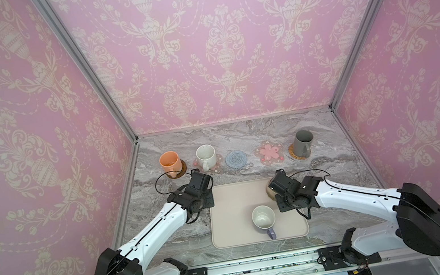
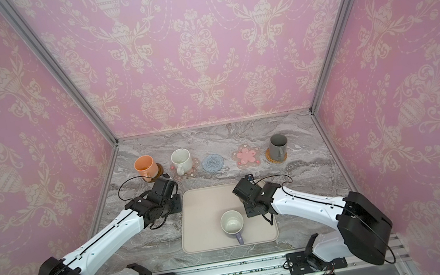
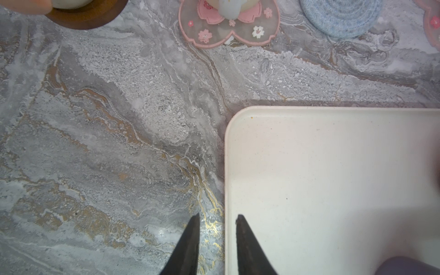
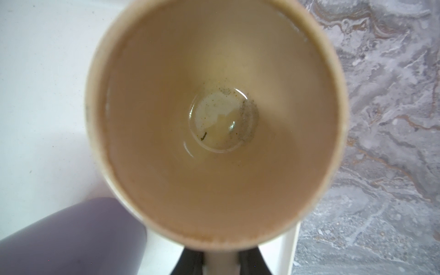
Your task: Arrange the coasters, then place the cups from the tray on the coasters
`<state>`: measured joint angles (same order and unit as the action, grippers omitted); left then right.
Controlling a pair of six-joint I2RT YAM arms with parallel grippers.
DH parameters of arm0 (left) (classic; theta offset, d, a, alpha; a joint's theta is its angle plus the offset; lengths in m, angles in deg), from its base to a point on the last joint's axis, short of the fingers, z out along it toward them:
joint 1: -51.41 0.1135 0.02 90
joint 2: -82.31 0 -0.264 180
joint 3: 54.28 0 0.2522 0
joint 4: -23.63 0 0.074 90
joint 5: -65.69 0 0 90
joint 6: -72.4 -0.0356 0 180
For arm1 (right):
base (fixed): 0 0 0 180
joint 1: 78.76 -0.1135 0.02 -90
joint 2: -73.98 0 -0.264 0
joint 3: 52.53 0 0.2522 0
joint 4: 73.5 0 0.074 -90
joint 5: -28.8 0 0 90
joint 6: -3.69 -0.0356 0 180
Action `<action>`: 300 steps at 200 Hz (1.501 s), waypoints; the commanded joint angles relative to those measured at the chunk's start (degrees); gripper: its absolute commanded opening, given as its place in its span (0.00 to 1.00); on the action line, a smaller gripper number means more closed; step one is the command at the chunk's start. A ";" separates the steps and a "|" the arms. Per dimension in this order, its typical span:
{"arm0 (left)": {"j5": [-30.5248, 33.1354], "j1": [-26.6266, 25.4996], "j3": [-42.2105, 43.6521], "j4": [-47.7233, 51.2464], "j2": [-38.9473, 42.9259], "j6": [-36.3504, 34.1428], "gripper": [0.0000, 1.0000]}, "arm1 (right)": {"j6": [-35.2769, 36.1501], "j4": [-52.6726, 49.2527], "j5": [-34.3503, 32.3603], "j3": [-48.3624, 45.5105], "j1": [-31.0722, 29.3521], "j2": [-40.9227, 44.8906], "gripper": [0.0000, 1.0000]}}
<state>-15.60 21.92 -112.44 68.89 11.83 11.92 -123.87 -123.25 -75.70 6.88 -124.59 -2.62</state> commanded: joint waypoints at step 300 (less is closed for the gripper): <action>-1.73 -0.20 3.10 -2.17 -2.12 2.82 0.30 | 15.84 4.71 -4.30 22.75 15.19 -14.82 0.00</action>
<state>-16.98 21.92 -107.22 67.84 11.26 16.10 -109.82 -120.56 -78.55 23.86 -110.45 -16.19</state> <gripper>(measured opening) 0.299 0.194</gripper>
